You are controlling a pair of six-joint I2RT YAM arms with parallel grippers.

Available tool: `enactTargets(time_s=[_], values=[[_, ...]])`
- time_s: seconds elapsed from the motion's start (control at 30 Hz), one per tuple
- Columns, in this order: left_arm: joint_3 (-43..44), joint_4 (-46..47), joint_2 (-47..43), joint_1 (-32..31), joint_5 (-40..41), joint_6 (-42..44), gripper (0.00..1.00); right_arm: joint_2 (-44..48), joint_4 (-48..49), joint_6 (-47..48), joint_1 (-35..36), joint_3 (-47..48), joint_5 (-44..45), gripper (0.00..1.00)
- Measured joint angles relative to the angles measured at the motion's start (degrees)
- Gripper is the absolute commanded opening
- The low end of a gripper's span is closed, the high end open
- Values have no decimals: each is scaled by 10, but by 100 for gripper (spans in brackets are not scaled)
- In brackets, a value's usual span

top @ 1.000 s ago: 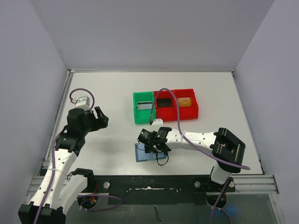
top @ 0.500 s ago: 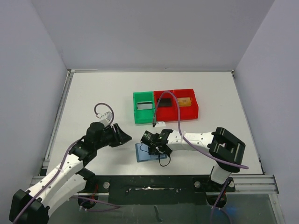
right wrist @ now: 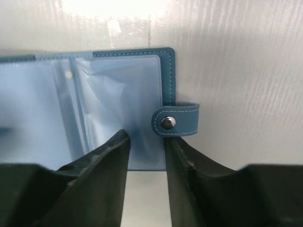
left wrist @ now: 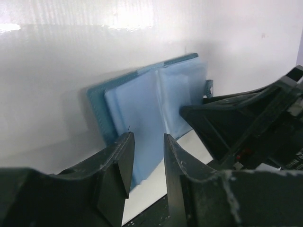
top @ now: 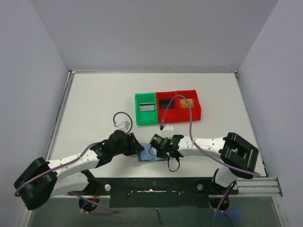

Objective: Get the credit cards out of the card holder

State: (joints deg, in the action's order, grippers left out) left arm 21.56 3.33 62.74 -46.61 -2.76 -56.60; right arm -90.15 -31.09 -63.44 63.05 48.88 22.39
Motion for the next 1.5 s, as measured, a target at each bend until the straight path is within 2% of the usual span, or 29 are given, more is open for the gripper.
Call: enactTargets(time_s=[0.13, 0.3, 0.43, 0.57, 0.67, 0.73, 0.8, 0.93, 1.0, 1.23, 1.27, 1.33, 1.5], values=[[-23, 13, 2, -2, 12, -15, 31, 15, 38, 8, -1, -20, -14, 14], [-21, 16, 46, -6, 27, -33, 31, 33, 111, 14, -10, -52, -56, 12], [-15, 47, 74, -14, 33, -48, 31, 53, 149, 14, -31, -81, -97, 17], [-15, 51, 76, -20, 36, -53, 31, 63, 167, 12, -42, -94, -118, 18], [-15, 44, 67, -21, 42, -53, 30, 75, 180, 10, -48, -106, -134, 25], [-15, 33, 58, -21, 46, -52, 30, 86, 186, 11, -55, -112, -148, 34], [-15, 21, 47, -21, 53, -52, 35, 100, 186, 11, -61, -112, -157, 40], [-15, -12, 16, -21, 65, -46, 54, 133, 177, 15, -70, -112, -157, 34], [-14, -31, -2, -21, 73, -43, 59, 141, 174, 21, -76, -112, -158, 29], [-12, -51, -12, -12, 72, -38, 57, 135, 146, 32, -83, -94, -156, 25], [-10, -52, -7, -10, 70, -36, 57, 135, 147, 33, -83, -94, -156, 27], [-5, -53, 7, -9, 66, -29, 57, 134, 145, 35, -83, -94, -158, 40], [17, -87, 34, 16, 51, -6, 58, 100, 48, 52, -83, -28, -121, 40]])
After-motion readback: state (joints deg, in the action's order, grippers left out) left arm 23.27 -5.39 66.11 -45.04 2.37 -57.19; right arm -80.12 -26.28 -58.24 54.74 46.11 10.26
